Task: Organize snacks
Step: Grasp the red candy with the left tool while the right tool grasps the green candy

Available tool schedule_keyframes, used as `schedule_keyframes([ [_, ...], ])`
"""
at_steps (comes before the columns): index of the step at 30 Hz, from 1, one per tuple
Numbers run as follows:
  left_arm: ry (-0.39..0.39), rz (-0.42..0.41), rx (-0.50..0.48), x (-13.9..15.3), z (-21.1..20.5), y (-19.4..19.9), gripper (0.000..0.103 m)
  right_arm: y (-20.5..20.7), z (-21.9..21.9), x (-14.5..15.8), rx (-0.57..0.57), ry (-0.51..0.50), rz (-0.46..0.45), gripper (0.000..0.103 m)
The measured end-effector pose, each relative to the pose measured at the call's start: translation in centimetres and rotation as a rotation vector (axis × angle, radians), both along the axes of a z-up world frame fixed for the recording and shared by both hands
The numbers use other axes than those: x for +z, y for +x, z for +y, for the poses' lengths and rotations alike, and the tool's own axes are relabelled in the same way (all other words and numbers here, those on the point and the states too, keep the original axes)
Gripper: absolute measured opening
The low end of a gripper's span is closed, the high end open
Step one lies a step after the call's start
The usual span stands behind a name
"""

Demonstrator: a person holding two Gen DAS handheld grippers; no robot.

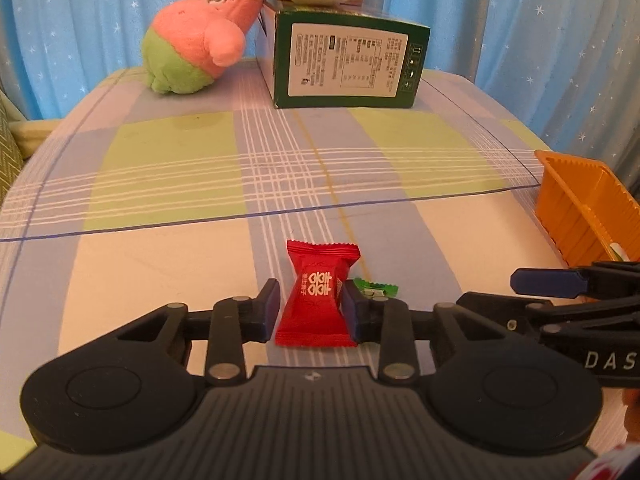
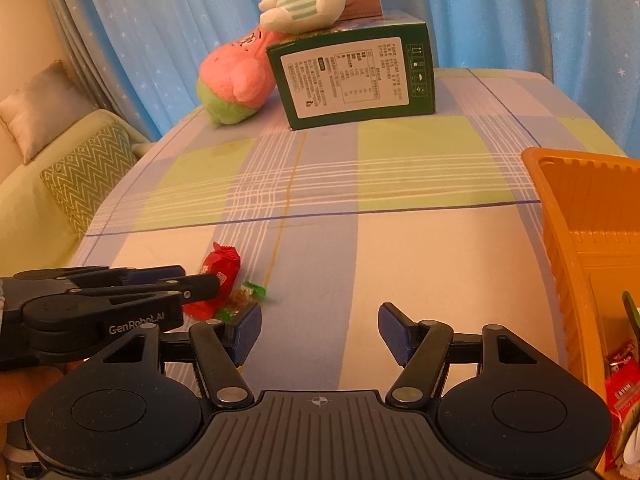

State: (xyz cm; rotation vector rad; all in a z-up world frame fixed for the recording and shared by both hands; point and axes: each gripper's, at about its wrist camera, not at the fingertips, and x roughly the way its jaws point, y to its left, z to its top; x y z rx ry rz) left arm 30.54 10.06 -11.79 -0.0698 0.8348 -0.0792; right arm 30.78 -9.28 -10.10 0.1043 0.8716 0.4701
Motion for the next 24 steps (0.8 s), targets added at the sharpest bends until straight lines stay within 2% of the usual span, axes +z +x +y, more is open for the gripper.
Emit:
schedule_keyframes([
  [5,0.006,0.015,-0.024,-0.7,0.7,0.5,0.027,0.2,0.7,-0.4,0.015,-0.014,0.001,0.066],
  [9,0.054,0.016,0.049,-0.3,2.4,-0.1,0.023,0.1,1.2,-0.5,0.031,-0.007,-0.009,0.066],
  [12,0.036,0.019,0.094,-0.1,4.0,-0.7,0.021,0.1,2.1,-0.8,0.054,0.009,-0.010,0.065],
  [15,0.029,0.020,0.116,0.0,5.1,-1.3,0.021,0.1,3.2,-1.2,0.087,0.043,0.009,0.051],
  [21,0.023,0.015,0.118,-0.1,5.6,-1.5,0.021,0.7,4.9,-2.3,0.097,0.095,0.042,0.047],
  [24,0.022,0.014,0.110,-0.2,5.7,-1.5,0.023,1.0,5.8,-2.6,0.092,0.079,0.014,0.047],
])
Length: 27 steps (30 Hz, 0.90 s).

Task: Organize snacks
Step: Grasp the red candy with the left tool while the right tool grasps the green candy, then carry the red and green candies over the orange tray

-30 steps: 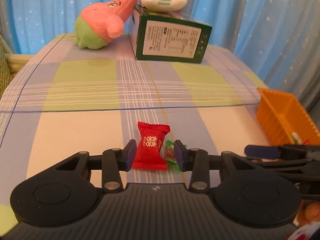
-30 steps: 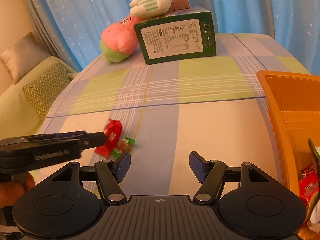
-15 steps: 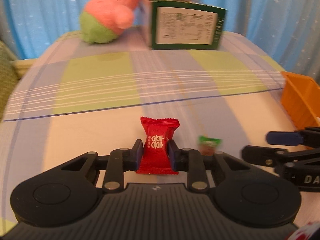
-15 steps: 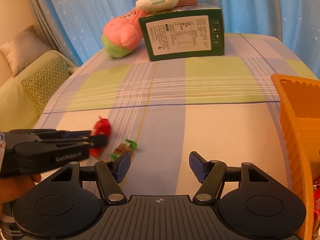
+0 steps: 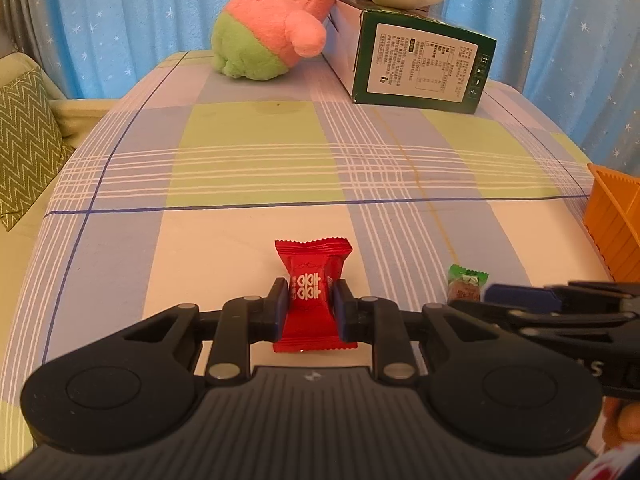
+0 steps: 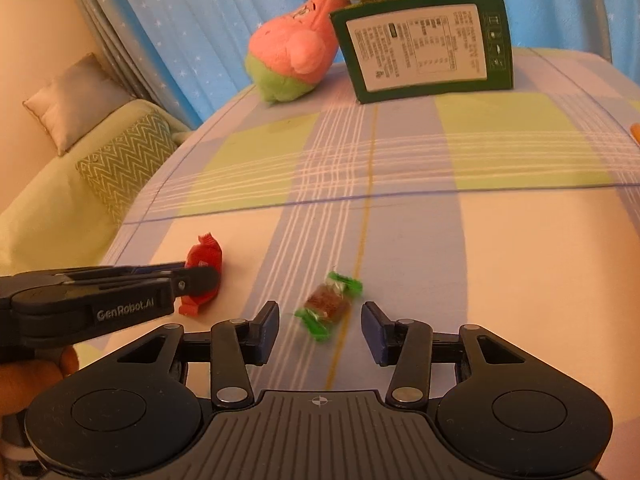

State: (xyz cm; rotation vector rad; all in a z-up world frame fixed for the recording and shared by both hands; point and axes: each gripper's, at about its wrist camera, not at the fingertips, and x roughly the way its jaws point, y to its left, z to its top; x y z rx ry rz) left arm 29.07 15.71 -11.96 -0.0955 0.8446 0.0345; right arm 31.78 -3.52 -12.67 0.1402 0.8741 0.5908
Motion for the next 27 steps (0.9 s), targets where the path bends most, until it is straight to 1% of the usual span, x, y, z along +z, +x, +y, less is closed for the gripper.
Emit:
schedule_keyframes([
  [2,0.002,0.004,0.005,-0.2,0.2,0.0,0.025,0.3,0.6,-0.1,-0.003,-0.008,-0.017,0.047],
  [9,0.024,0.007,-0.002,-0.6,0.3,0.0,0.029,-0.6,2.6,-0.6,0.049,-0.153,-0.138,0.039],
  [11,0.031,0.010,-0.005,-0.6,0.2,0.1,0.029,-0.8,2.7,-0.8,0.058,-0.180,-0.167,0.035],
  [13,0.040,0.011,-0.010,-0.7,0.1,0.1,0.029,-0.9,2.8,-1.0,0.057,-0.204,-0.189,0.025],
  [14,0.043,0.010,-0.011,-0.7,0.1,0.1,0.029,-0.9,2.8,-1.0,0.055,-0.208,-0.194,0.023],
  [18,0.024,0.006,0.000,-0.8,0.4,0.0,0.029,-0.8,2.6,-1.0,0.052,-0.198,-0.189,0.022],
  [24,0.046,0.001,-0.009,-0.9,0.0,0.0,0.029,-1.0,2.5,-1.0,0.052,-0.197,-0.192,0.022],
  [27,0.039,0.000,-0.001,-0.9,0.0,0.0,0.026,-0.9,2.3,-0.9,0.047,-0.187,-0.181,0.022],
])
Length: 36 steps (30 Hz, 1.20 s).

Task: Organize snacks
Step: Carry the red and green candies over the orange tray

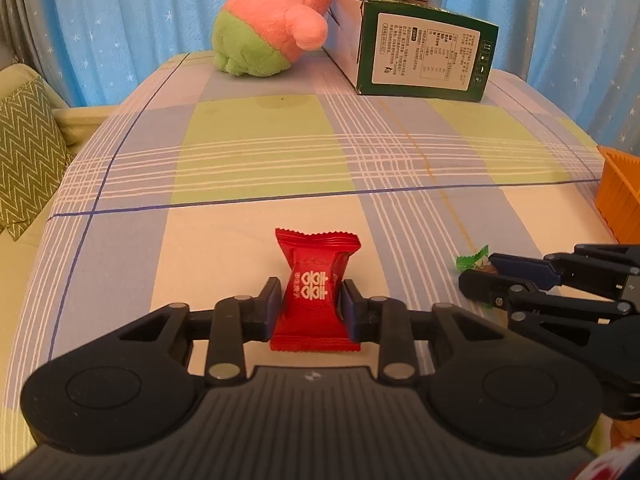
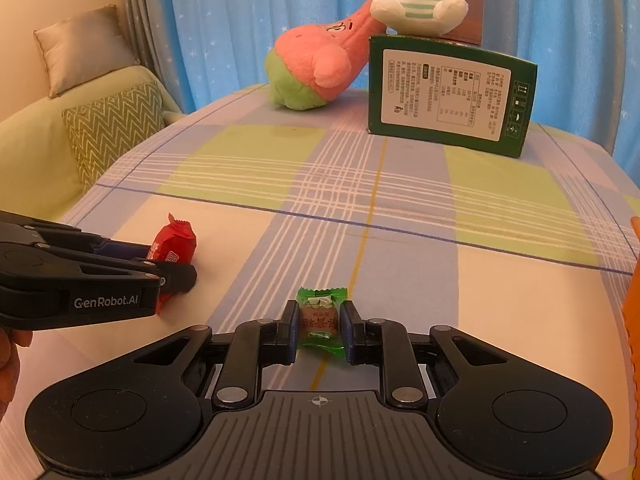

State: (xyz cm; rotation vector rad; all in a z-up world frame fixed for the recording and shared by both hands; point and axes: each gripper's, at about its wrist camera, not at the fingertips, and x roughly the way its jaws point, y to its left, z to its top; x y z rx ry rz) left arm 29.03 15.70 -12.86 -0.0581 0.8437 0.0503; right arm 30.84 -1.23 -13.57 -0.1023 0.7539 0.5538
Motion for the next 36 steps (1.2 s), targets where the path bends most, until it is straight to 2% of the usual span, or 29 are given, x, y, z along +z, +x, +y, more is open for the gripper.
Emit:
schedule_keyframes([
  [9,-0.024,-0.015,-0.017,1.2,-1.7,-0.9,0.025,-1.1,-1.8,0.7,-0.036,0.008,0.033,0.021],
  [19,-0.025,-0.044,-0.085,3.8,-5.7,-3.1,0.025,-4.8,-5.9,4.0,-0.098,0.042,0.026,0.021],
  [26,-0.076,-0.070,-0.089,6.0,-9.0,-7.1,0.025,-8.4,-10.1,7.0,-0.151,0.065,0.016,0.021],
  [36,-0.112,-0.094,-0.115,10.0,-14.3,-13.3,0.025,-14.3,-15.9,11.3,-0.248,0.109,-0.002,0.021],
])
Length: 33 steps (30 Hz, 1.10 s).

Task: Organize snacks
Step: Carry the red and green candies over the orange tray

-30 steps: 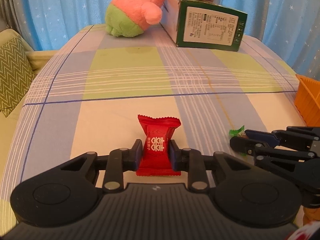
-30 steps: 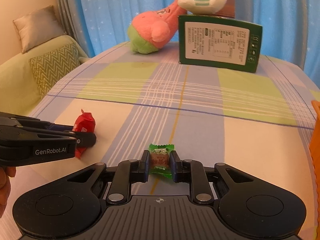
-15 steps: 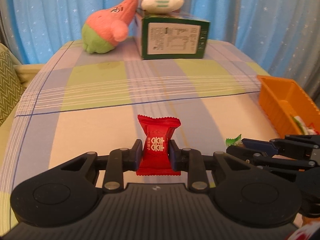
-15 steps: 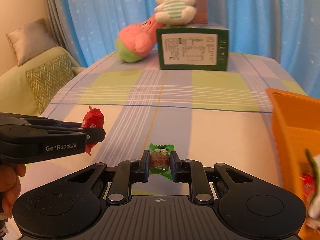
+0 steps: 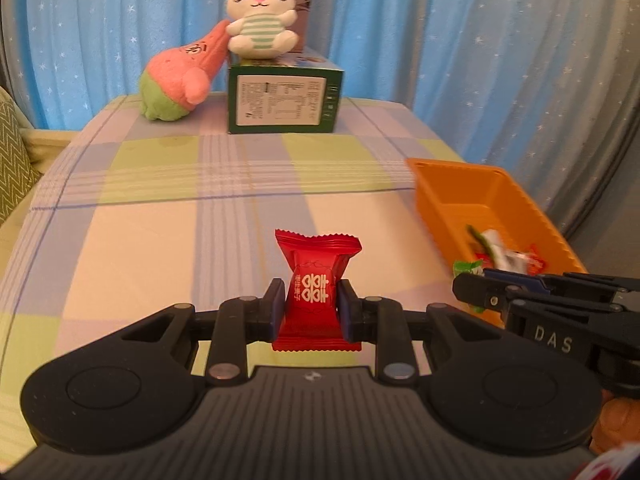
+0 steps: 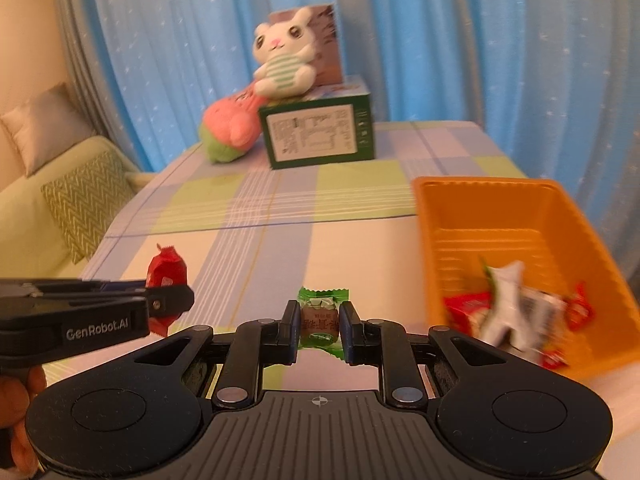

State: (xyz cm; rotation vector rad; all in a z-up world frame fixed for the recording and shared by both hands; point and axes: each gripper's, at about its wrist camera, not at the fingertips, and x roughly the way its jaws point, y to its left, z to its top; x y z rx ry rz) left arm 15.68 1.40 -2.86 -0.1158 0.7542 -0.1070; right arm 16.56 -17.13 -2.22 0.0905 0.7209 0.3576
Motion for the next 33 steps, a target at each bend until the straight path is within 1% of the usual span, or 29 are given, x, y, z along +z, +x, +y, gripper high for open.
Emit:
schedule_keyframes([
  [2,-0.006,0.001,-0.012,0.6,-1.0,-1.1,0.025,-1.1,-1.2,0.8,-0.022,0.008,0.001,0.021],
  [5,-0.038,0.008,-0.019,1.4,-2.4,-2.6,0.025,-2.6,-3.0,1.9,-0.046,0.013,-0.006,0.021],
  [11,-0.014,0.007,-0.081,3.1,-5.7,-4.7,0.025,-4.8,-6.8,3.3,-0.099,0.020,-0.026,0.021],
  [16,0.000,-0.022,-0.133,4.8,-7.7,-5.8,0.025,-6.4,-9.9,4.3,-0.126,-0.007,-0.053,0.021],
  [23,-0.032,-0.017,-0.154,4.7,-8.9,-5.5,0.025,-7.3,-12.8,4.6,-0.195,0.004,-0.039,0.021],
  [29,-0.033,-0.025,-0.178,5.3,-9.8,-4.8,0.025,-7.1,-13.7,5.5,-0.209,0.014,-0.056,0.021],
  [33,-0.036,-0.031,-0.180,5.8,-10.4,-3.7,0.025,-6.1,-14.0,5.9,-0.202,0.010,-0.058,0.021],
])
